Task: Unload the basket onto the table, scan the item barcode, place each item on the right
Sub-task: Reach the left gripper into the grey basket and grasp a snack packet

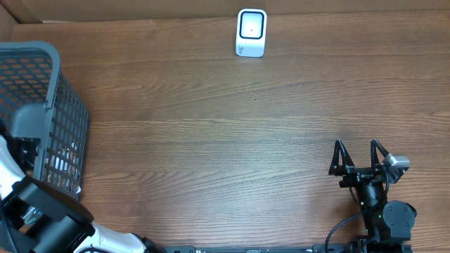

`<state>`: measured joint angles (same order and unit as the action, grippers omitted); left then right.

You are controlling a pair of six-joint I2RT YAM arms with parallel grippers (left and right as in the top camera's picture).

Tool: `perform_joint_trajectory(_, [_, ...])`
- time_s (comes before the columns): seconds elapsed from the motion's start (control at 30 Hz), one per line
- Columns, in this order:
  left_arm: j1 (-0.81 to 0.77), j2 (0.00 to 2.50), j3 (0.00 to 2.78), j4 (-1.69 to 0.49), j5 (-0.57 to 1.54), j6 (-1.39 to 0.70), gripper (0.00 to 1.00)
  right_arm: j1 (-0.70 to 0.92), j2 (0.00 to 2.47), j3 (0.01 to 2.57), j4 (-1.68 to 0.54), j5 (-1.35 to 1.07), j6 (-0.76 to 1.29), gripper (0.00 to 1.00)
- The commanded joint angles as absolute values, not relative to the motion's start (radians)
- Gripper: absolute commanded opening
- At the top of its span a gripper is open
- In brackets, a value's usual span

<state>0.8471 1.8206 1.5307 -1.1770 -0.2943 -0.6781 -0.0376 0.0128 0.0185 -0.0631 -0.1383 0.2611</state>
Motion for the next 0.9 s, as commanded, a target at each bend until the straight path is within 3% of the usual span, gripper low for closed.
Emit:
perform_joint_trajectory(0.0, [0.852,1.831,1.437,-1.097,-0.314,-0.676,1.00,-0.032,0.003,0.009,-0.057,-0.144,0.261,1.00])
perform_joint_trajectory(0.3, [0.852,1.832,1.251,-0.847,-0.315,-0.676,0.99,-0.032,0.003,0.009,-0.068,-0.145,0.261,1.00])
perform_joint_trajectory(0.37, [0.852,1.832,1.226,-0.816,-0.315,-0.676,0.93,-0.032,0.003,0.009,-0.068,-0.145,0.261,1.00])
perform_joint_trajectory(0.53, [0.850,1.831,1.214,-0.795,-0.314,-0.676,0.65,-0.032,0.003,0.009,-0.068,-0.145,0.261,1.00])
perform_joint_trajectory(0.87, [0.850,1.830,1.398,-0.892,-0.140,-0.536,0.28,-0.032,0.003,0.009,-0.068,-0.151,0.261,1.00])
